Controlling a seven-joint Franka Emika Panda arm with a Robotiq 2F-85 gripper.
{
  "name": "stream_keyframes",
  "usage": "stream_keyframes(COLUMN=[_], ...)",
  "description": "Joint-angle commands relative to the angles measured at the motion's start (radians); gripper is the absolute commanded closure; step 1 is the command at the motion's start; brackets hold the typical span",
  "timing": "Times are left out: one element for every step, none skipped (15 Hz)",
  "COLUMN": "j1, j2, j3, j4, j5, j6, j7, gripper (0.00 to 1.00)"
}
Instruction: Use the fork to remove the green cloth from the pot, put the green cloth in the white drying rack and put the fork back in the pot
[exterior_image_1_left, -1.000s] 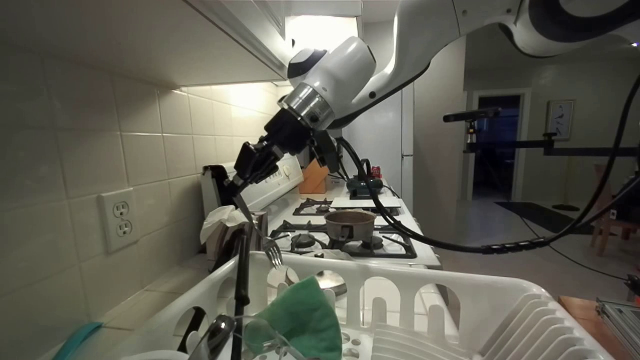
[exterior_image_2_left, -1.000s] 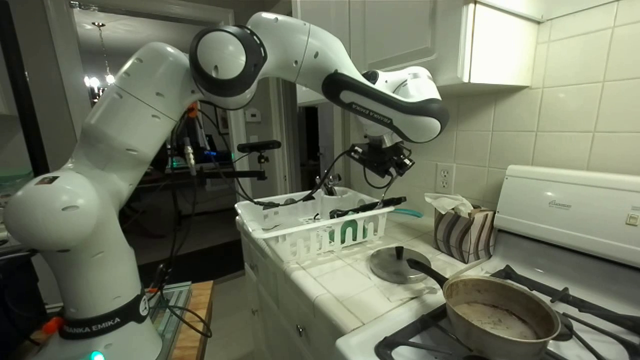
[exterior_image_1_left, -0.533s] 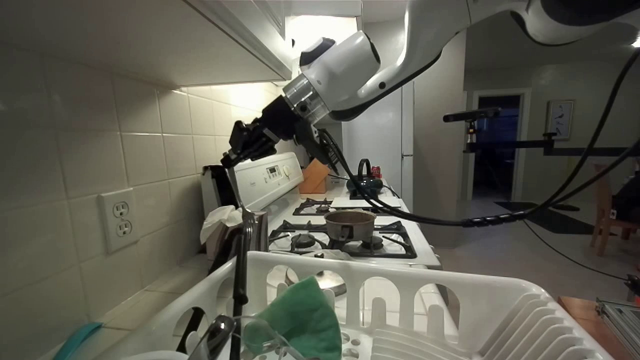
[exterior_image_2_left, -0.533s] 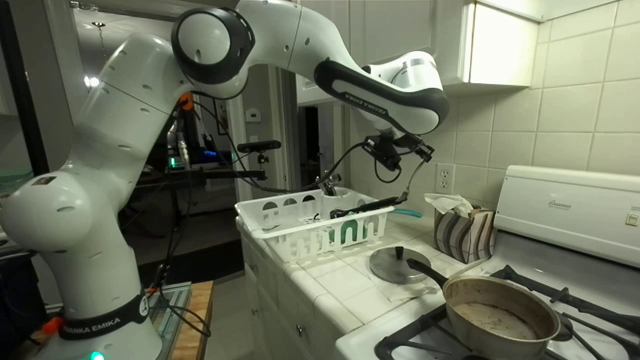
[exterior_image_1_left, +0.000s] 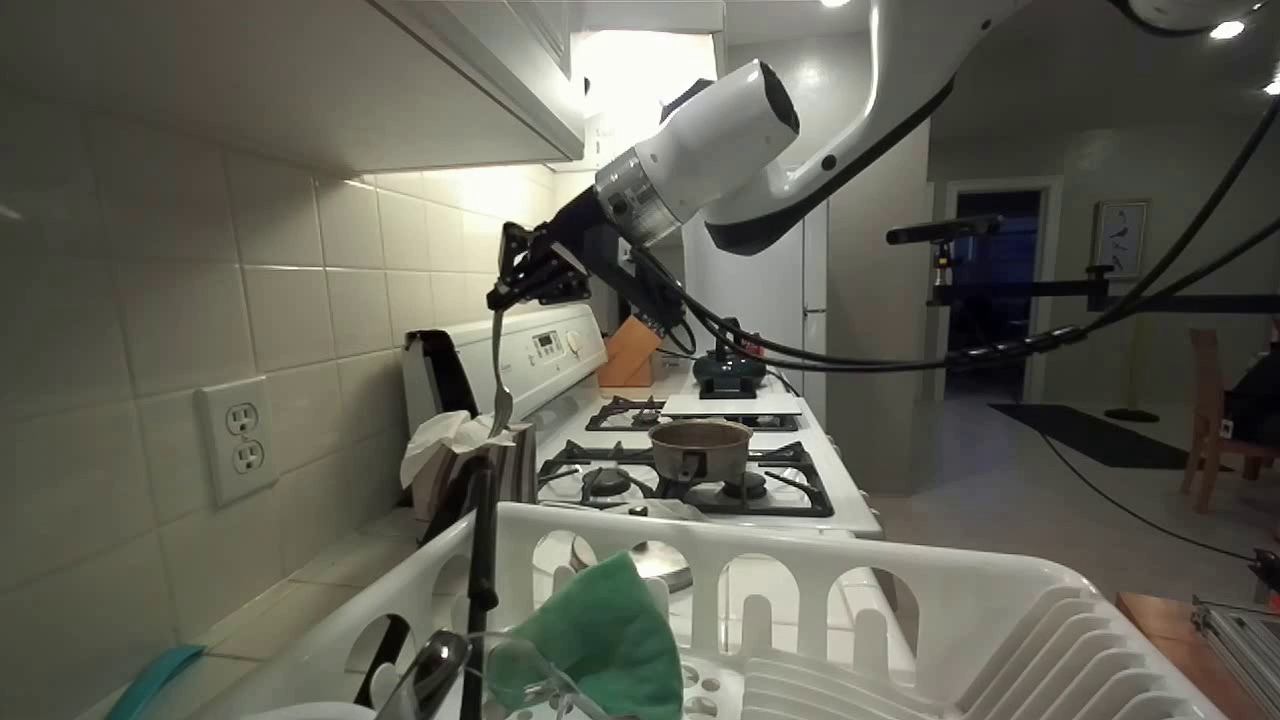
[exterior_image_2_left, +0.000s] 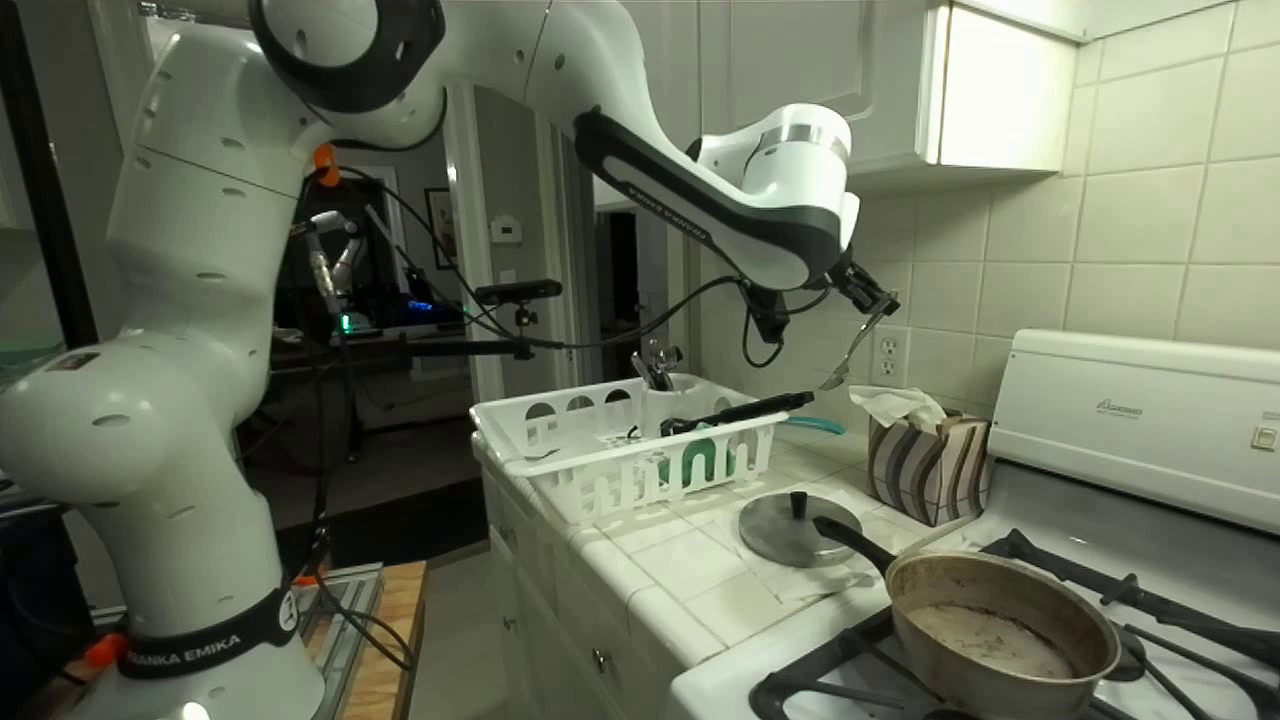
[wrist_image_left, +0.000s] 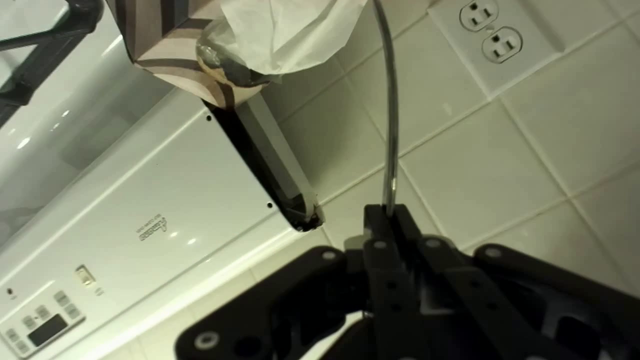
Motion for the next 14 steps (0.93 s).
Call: stream_keyframes(j1=[-0.023, -0.026, -0.017, -0.009, -0.002, -0.015, -0.014, -0.012, -0.008, -0.024, -0.025, -0.024, -0.022, -0.023], j2=[-0.167, -0.199, -0.244, -0.274, -0.307, -0.338, -0.377, -0.414, -0.451, -0.503, -0.549, -0.608, -0.658, -0.507], j3=[0.053, 0.061, 0.058, 0.048, 0.042, 0.051, 0.048, 0.045, 0.041, 0.030, 0.025, 0.018, 0.000, 0.015], j4=[-0.212, -0.254, -0.320, -0.368, -0.420, -0.476, -0.533, -0.589, -0.645, -0.701, -0.758, -0.808, -0.843, -0.718], j5=[-0.014, -0.036, -0.053, -0.073, -0.085, 0.001, 0.042, 0.059, 0.054, 0.086, 0.074, 0.058, 0.029, 0.040], j6=[-0.157, -0.198, -0.245, -0.285, -0.325, -0.371, -0.414, -0.462, -0.504, -0.529, -0.565, -0.574, -0.549, -0.533], j7=[0.100, 0.154, 0.199, 0.251, 0.294, 0.239, 0.213, 0.221, 0.247, 0.206, 0.225, 0.224, 0.223, 0.204], gripper=[0.99, 0.99, 0.99, 0.99, 0.99, 0.99, 0.99, 0.99, 0.99, 0.99, 0.99, 0.99, 0.99, 0.94])
